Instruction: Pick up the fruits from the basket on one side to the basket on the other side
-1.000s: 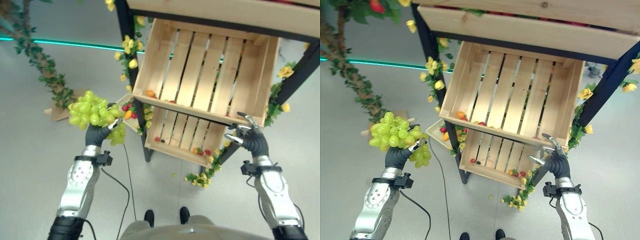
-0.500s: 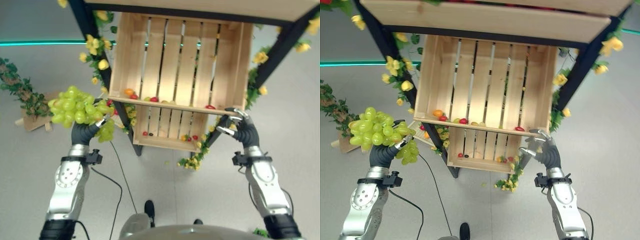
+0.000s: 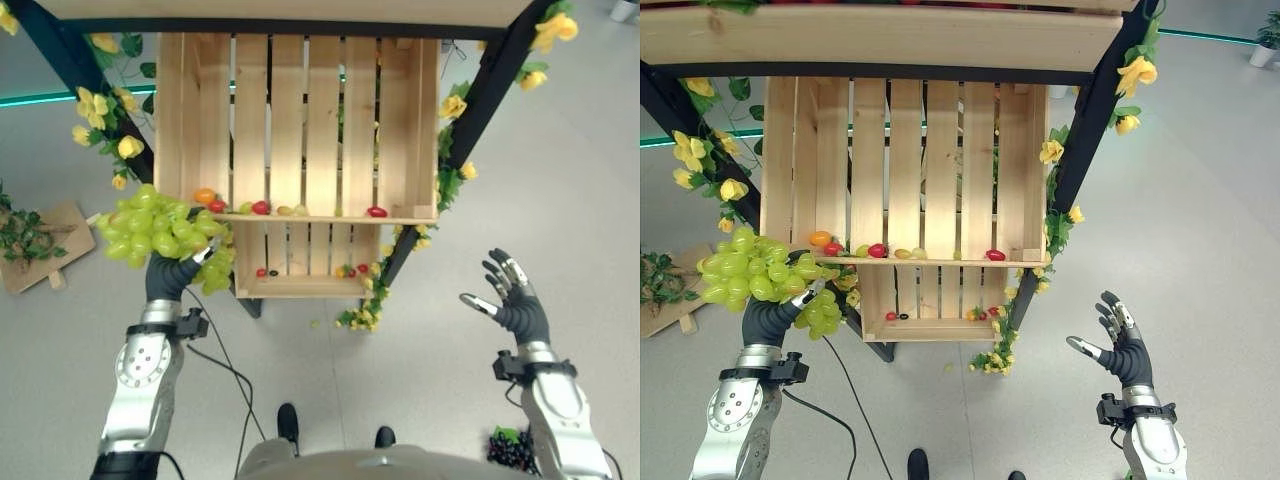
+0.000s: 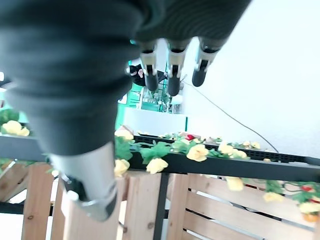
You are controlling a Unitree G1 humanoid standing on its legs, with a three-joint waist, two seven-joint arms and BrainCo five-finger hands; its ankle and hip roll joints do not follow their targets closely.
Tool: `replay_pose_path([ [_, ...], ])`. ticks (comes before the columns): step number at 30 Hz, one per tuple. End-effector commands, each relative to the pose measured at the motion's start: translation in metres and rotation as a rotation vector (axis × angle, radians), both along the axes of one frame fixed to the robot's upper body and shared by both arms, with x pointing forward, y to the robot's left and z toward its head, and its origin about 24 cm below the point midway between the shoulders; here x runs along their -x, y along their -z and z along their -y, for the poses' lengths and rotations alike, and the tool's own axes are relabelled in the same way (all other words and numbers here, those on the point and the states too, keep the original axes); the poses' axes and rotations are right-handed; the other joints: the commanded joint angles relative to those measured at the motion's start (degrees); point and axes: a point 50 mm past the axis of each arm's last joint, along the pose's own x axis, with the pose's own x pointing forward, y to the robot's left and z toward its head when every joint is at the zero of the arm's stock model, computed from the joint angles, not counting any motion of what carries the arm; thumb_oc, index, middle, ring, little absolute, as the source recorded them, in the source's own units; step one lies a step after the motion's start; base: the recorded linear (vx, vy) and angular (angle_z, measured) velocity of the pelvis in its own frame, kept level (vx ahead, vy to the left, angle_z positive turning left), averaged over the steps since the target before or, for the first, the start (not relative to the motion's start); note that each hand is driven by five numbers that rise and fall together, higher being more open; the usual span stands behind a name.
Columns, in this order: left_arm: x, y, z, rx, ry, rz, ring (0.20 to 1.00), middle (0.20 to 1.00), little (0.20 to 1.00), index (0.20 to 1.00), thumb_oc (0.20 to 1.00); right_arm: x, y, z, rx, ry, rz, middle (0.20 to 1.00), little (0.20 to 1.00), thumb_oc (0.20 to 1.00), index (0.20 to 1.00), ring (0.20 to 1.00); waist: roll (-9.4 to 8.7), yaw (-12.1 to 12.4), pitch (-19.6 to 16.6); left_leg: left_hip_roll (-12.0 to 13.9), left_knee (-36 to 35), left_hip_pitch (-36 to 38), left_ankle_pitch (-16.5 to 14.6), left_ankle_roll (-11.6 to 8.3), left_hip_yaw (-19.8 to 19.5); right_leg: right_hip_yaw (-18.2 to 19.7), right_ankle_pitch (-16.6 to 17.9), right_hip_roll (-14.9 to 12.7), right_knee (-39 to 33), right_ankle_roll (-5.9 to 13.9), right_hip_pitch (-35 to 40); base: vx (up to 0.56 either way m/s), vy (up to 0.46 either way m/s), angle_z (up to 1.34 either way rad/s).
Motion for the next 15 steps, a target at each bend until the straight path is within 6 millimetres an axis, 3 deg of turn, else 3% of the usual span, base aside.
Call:
replay_pose_path([
  [1, 0.0, -0.038, -0.009, -0.066, -0.043, 0.213, 0.2, 0.2, 0.2, 0.2, 0.2, -0.009, -0.029, 0.001, 0.026, -0.019, 0.153, 1.0, 1.0, 1.0, 1.0, 1.0, 0.67, -0.3, -2.7, 1.6, 3.3, 1.1, -6.1, -2.17, -2.0, 1.1, -1.5, 0.4, 1.3, 1.66, -2.3, 0.0, 0.0, 0.0],
  [8, 0.003, -0.051, -0.001, -0.102, 0.004, 0.264, 0.2, 0.2, 0.2, 0.2, 0.2, -0.009, -0.03, 0.003, 0.054, -0.015, 0.151, 1.0, 1.0, 1.0, 1.0, 1.0, 0.8, -0.5, -2.9, 1.8, 2.9, 1.7, -6.1, -2.48, -2.0, 1.1, -1.9, 0.7, 1.6, 1.3, -1.8, 0.0, 0.0, 0.0],
  [15, 0.011, -0.088, 0.019, -0.124, 0.107, 0.437, 0.2, 0.2, 0.2, 0.2, 0.2, -0.011, -0.029, 0.003, 0.068, -0.006, 0.148, 1.0, 1.0, 1.0, 1.0, 1.0, 1.04, -0.4, -3.0, 1.7, 2.6, 1.8, -5.9, -2.54, -2.5, 0.7, -1.8, 0.6, 1.5, 1.31, -1.6, 0.0, -0.003, 0.01],
])
